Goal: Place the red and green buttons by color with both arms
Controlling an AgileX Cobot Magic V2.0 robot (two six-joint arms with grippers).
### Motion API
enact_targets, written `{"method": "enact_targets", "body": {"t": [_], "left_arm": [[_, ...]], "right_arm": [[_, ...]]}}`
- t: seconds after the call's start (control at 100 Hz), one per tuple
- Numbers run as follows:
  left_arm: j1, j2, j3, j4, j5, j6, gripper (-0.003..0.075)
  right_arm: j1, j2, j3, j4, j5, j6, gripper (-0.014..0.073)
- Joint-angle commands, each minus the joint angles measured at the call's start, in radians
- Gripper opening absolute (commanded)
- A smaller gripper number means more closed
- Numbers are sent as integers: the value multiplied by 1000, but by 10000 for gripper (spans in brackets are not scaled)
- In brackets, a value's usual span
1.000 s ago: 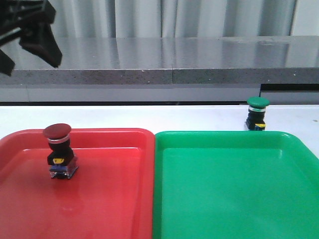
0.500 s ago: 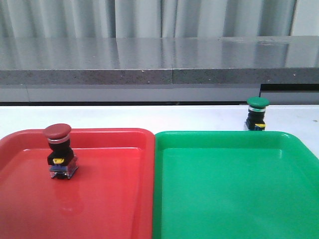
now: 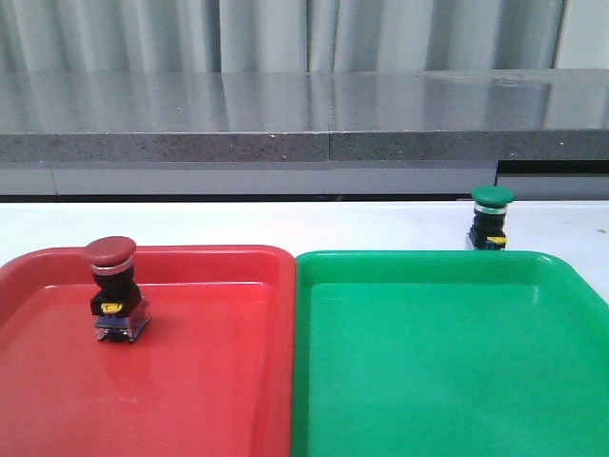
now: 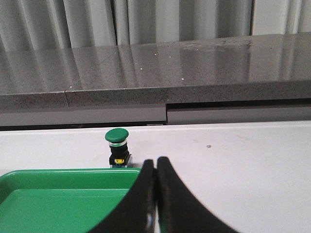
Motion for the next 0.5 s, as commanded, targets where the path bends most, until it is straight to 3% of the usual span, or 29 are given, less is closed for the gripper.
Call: {"method": "enact_targets", "body": {"t": [0.0,0.04,0.49], "left_arm": [[1,-45,-4,5,-83,-10,17],[1,-63,6,8,-81,-8,-21],[1,-81,16,21,-67,-8,-19]], "right_arm": [[0,-22,-15,-10,-83,-2,-67],[0,-22,-15,-10,-83,-2,-67],[0,-22,-15,-10,-83,-2,-67]]}}
